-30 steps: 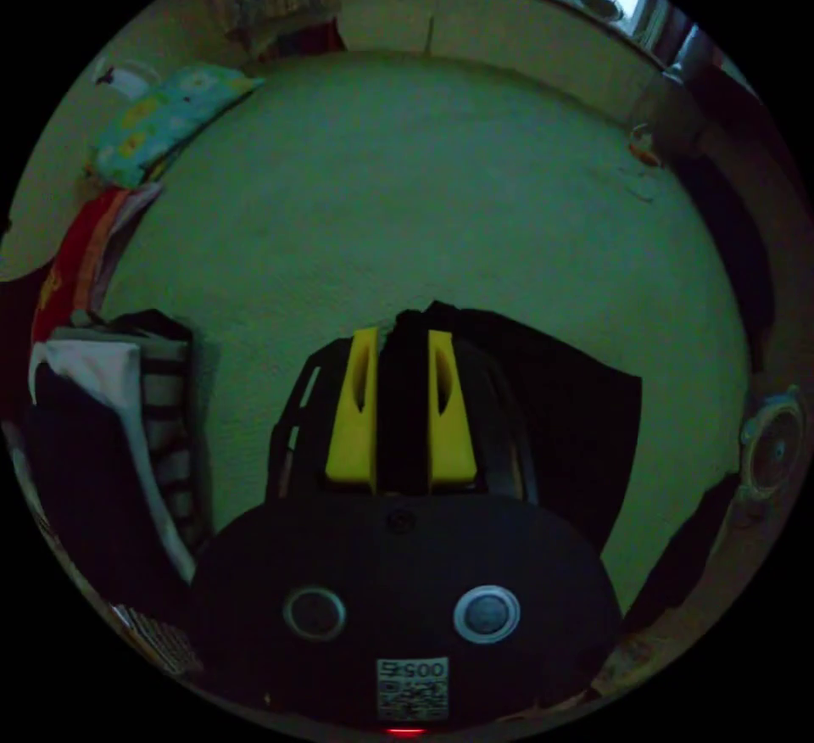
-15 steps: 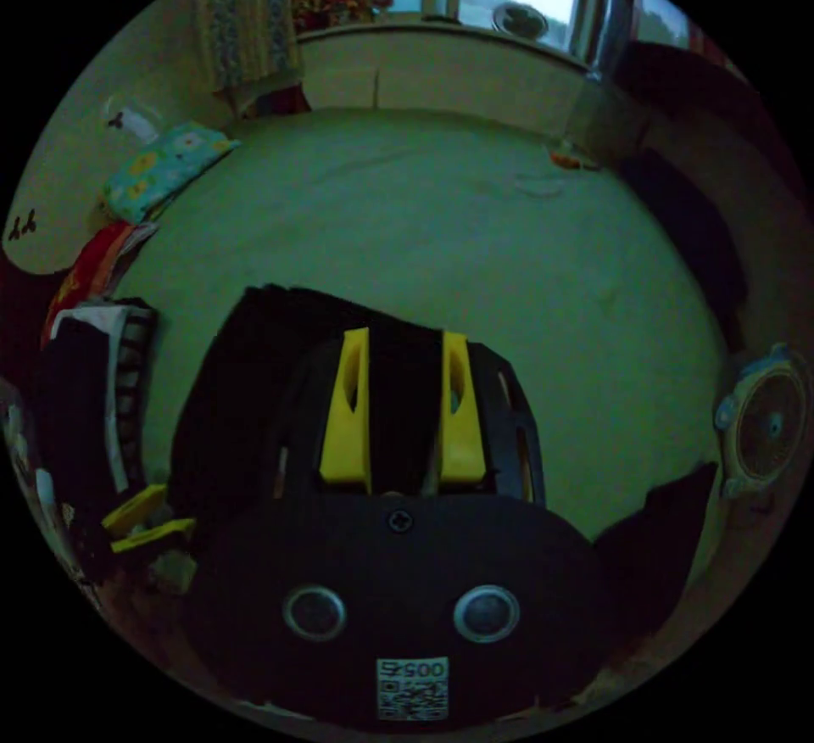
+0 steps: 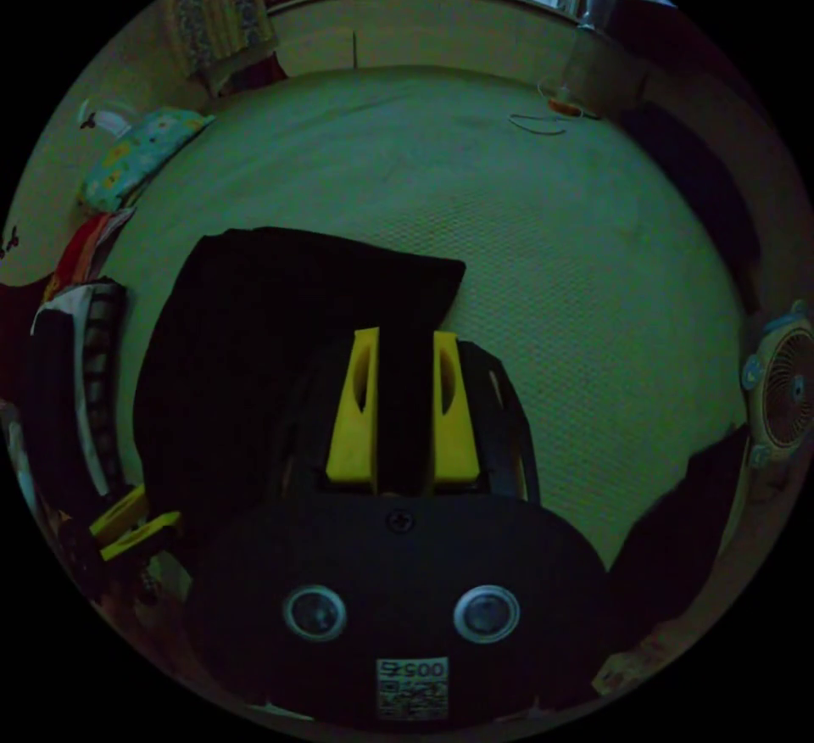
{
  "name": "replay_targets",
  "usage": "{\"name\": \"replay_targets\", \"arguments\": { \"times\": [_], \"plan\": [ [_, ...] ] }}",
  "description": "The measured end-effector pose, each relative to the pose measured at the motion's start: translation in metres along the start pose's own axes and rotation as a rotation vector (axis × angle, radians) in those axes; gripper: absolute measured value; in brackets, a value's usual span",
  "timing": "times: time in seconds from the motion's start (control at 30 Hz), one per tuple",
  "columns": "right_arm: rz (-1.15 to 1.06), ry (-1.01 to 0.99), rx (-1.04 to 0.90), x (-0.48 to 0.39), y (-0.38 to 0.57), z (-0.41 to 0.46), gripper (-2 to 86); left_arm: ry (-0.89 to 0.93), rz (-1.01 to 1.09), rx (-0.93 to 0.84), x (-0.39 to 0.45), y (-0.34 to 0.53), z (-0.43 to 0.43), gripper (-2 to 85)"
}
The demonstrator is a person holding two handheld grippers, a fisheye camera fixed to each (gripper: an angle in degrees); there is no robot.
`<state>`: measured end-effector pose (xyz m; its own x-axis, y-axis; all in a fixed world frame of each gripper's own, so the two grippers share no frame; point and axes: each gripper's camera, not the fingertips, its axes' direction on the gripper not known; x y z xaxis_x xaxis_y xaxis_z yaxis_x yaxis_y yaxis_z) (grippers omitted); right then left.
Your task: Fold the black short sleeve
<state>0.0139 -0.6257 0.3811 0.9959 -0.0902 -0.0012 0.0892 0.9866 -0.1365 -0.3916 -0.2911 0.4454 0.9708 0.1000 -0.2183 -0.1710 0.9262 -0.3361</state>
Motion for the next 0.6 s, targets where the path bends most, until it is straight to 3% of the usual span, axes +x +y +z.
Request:
{"name": "replay_targets", "arguments": {
  "times": [0.4,0.6],
  "plan": [
    [0.091,-0.072,0.017,0.085,0.031,-0.016,9.9,-0.045,0.028,0.019,0.094,0.0,-0.035,9.6],
    [0.071,-0.077,0.035,0.11,0.05,-0.034,6.1,-0.067,0.041,0.021,0.148,0.004,-0.059,9.0]
  ]
}}
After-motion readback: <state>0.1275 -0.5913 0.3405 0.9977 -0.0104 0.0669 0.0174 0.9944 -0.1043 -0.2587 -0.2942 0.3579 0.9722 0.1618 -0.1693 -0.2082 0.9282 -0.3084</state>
